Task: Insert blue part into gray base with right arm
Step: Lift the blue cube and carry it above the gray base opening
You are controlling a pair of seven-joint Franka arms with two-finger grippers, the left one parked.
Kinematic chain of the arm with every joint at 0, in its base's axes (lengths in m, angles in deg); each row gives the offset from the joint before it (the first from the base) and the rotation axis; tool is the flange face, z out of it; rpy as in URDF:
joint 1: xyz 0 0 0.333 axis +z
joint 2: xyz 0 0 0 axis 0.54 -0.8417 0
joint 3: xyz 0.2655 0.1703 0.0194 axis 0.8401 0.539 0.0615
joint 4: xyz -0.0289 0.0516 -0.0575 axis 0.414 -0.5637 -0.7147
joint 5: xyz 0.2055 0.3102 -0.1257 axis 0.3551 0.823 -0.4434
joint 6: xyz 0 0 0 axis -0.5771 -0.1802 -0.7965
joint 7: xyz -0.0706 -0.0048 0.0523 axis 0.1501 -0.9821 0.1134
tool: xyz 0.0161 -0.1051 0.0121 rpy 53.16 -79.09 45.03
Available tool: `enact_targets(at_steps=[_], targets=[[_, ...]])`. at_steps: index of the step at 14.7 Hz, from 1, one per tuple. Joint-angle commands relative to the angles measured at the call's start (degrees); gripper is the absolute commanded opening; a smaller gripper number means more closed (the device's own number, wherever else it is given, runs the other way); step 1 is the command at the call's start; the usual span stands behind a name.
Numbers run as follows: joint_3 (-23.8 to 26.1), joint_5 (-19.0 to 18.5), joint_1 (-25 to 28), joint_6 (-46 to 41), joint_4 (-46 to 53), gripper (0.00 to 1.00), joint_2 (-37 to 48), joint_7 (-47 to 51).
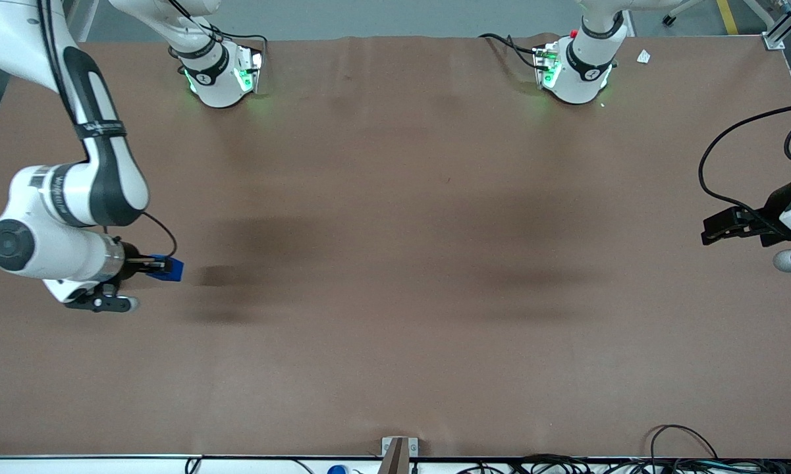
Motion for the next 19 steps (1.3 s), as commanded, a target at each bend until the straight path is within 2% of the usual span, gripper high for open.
enact_targets(at_steps=[1, 5, 7, 11, 15, 19], targets=[[0.6, -0.6, -4.3, -1.7, 0.0, 0.0, 2.8, -6.3], [0.6, -2.0, -9.4, -10.0, 6.3, 0.0, 3.1, -13.0], [0.7, -3.8, -11.2, -9.9, 6.3, 0.0, 3.0, -15.2], [0.7, -4.0, -15.1, -7.1, 6.2, 0.0, 2.1, -21.0], [0.7, -3.6, -19.2, -5.0, 6.1, 0.0, -1.2, -20.6], [0.7, -3.3, -19.7, -4.6, 5.7, 0.0, -2.7, -15.5]])
